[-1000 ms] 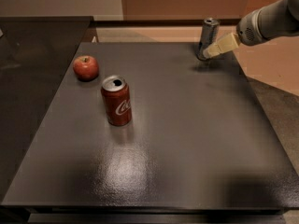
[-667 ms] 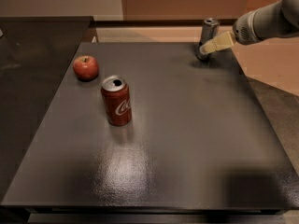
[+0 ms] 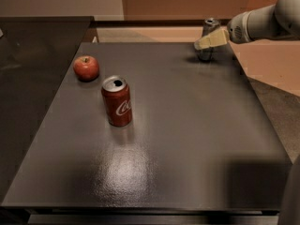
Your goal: Knock redbull can over
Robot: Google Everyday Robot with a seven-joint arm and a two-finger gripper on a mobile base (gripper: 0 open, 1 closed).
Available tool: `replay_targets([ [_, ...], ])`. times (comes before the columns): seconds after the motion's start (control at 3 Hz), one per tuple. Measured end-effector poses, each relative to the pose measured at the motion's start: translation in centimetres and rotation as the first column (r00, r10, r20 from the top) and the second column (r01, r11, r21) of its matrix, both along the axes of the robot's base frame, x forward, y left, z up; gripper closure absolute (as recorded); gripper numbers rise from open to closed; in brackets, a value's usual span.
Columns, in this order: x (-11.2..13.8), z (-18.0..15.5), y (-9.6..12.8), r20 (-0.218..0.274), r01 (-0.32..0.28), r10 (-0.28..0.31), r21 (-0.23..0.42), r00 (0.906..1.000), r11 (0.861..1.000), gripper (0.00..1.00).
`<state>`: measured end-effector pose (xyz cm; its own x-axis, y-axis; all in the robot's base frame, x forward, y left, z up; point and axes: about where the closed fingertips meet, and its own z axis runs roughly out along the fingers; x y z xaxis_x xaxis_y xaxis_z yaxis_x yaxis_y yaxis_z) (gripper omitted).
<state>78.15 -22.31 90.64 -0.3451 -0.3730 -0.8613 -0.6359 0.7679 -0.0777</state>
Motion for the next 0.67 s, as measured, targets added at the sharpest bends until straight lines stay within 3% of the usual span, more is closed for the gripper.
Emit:
replay_targets([
  [0.33,0.69,0.01,0.22,0.018,-0.016,0.016,0.045,0.9997,0.999,0.17],
  [0.67,0.76,0.42,0.18,0.04,-0.033,0.03,0.081,0.9987,0.996,0.41],
])
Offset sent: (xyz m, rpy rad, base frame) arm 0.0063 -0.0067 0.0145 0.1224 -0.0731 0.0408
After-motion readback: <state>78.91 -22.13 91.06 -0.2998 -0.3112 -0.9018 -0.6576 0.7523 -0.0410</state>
